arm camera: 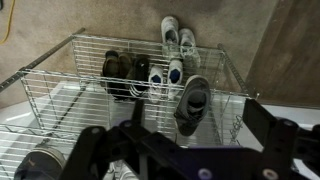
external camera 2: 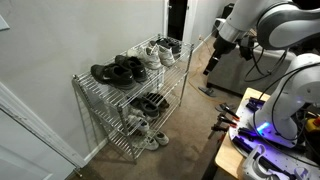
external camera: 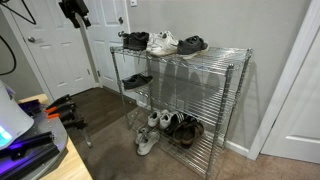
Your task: Move the shoe from the second rack to the top rack
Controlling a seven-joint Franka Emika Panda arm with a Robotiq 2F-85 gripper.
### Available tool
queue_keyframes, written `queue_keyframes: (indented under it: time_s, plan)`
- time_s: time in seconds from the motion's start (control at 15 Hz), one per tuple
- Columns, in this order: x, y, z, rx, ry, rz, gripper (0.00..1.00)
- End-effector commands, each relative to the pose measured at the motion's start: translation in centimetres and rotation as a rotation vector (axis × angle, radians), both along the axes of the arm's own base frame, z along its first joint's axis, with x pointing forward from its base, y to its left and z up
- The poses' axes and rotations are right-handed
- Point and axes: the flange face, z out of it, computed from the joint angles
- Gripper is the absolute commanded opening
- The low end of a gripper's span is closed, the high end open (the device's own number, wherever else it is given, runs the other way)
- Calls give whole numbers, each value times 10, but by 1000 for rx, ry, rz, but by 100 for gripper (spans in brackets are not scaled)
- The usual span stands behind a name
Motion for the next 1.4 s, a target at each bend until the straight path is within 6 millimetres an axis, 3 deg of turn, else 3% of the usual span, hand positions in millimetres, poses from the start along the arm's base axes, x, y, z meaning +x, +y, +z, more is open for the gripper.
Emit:
queue_keyframes:
  time_s: [0.0, 0.67, 1.33]
  plan:
    - [30, 27, -28, -59, 16, -51, 100]
    - [107, 38, -64, -31, 100, -175, 100]
    - [111, 33, -69, -16, 142, -169, 100]
